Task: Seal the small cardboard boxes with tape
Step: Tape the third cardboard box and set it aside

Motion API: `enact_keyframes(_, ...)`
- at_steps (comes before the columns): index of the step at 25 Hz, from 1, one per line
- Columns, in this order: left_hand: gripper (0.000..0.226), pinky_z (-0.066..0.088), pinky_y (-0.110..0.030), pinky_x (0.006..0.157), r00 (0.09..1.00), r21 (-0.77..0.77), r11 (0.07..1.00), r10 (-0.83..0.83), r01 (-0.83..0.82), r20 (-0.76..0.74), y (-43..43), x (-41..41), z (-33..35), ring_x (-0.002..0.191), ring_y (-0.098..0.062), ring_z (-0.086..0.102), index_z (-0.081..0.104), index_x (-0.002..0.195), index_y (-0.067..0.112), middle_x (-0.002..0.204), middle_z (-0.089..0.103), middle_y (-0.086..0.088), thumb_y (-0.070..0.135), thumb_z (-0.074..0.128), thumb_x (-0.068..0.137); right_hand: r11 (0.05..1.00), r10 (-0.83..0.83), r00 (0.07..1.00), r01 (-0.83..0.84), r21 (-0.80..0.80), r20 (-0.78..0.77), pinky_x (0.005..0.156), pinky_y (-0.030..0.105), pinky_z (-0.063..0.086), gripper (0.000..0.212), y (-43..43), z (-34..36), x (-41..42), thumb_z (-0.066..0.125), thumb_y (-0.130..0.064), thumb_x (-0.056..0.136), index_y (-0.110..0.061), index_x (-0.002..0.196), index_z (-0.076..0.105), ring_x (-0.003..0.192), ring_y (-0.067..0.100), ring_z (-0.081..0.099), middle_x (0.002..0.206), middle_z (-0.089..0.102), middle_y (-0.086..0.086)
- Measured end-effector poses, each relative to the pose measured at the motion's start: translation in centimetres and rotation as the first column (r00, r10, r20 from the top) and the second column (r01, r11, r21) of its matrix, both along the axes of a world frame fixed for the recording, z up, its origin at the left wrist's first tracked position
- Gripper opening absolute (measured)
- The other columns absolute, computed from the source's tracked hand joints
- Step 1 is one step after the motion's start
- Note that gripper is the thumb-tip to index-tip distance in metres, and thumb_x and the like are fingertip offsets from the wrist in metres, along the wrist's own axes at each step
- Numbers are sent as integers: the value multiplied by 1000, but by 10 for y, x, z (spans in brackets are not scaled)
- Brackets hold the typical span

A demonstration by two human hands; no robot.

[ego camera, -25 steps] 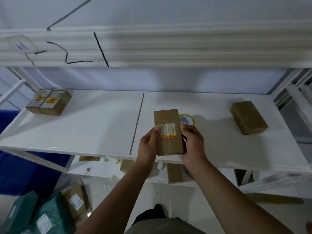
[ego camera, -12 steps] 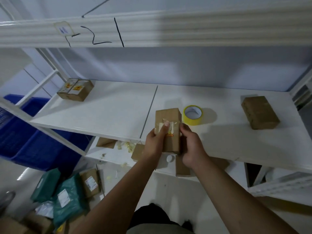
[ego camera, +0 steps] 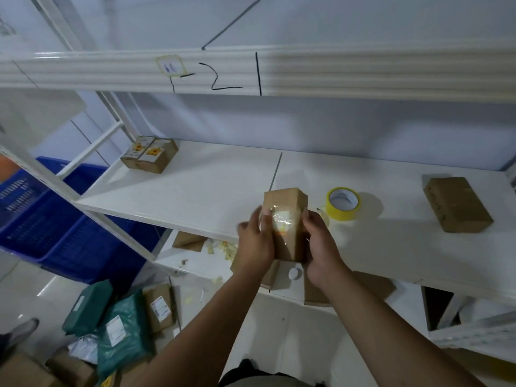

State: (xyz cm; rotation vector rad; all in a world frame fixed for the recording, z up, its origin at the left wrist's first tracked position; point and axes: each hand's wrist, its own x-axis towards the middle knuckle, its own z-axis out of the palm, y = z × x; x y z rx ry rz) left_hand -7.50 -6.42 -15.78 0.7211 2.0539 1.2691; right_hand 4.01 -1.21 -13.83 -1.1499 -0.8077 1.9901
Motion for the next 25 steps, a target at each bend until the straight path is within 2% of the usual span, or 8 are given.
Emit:
enact_keyframes(2, 65, 61, -48, 96, 999, 73, 997, -5, 8, -47, -9, -5, 6, 113, -17, 65, 53, 142, 46, 137, 59, 0, 85, 38, 92, 996, 11, 1000, -12, 85, 17, 95, 48, 58, 23, -6, -3, -7, 54, -28, 108, -35, 124, 68, 110, 23, 71, 128, 74, 4)
enact_keyframes(4, 56, 64, -45, 91, 992, 192, 975, -117, 108, 39, -16, -6, 18, 115, -21, 69, 55, 135, 59, 129, 65, 4, 86, 54, 86, 976, 85, 996, -84, 202, 5, 98, 46, 56, 28, -8, -3, -13, 56, -27, 105, -40, 127, 68, 121, 22, 69, 132, 73, 0)
enact_keyframes(6, 50, 66, -45, 87, 977, 267, 957, -155, 112, 148, -23, -17, 31, 110, -22, 74, 61, 134, 48, 121, 75, 3, 68, 69, 88, 942, 148, 989, -140, 304, -6, 102, 42, 52, 33, -5, 1, -13, 58, -34, 98, -39, 129, 69, 129, 18, 65, 134, 72, -5)
enact_keyframes(9, 53, 65, -44, 91, 930, 287, 957, -131, 29, 344, -26, -36, 49, 111, -27, 77, 64, 136, 28, 123, 78, -3, 62, 59, 95, 881, 244, 968, -248, 403, 63, 103, 43, 52, 44, 5, 5, -10, 66, -42, 93, -48, 137, 61, 125, 15, 68, 135, 70, -8)
enact_keyframes(12, 53, 60, -48, 100, 947, 243, 970, -81, 3, 312, -29, -53, 52, 112, -27, 76, 70, 128, 30, 121, 79, -5, 65, 45, 99, 825, 400, 912, -403, 396, 95, 99, 41, 59, 65, 4, 7, -21, 79, -45, 83, -55, 141, 54, 124, 18, 69, 140, 66, -6)
enact_keyframes(17, 39, 61, -47, 98, 926, 237, 963, 31, -129, 377, -37, -104, 35, 112, -30, 76, 79, 112, 41, 117, 80, -4, 48, 40, 111, 803, 372, 908, -420, 423, 195, 101, 39, 59, 66, 3, 10, -71, 79, -56, 76, -59, 137, 54, 117, 6, 71, 138, 65, -18)
enact_keyframes(21, 50, 53, -51, 111, 927, 242, 960, 43, -142, 373, -51, -160, 14, 124, -27, 70, 55, 149, 29, 138, 71, -4, 49, 58, 104, 819, 317, 909, -406, 406, 271, 105, 43, 57, 53, 1, -1, -135, 77, -47, 89, -54, 137, 55, 115, 9, 72, 141, 62, -15)
enact_keyframes(25, 48, 54, -44, 106, 971, 276, 959, -11, -57, 240, -69, -234, -8, 125, -16, 69, 57, 147, 36, 137, 72, 10, 43, 67, 100, 861, 268, 913, -370, 349, 308, 104, 47, 58, 51, -6, -16, -222, 75, -37, 95, -41, 143, 55, 118, 16, 71, 144, 62, -10)
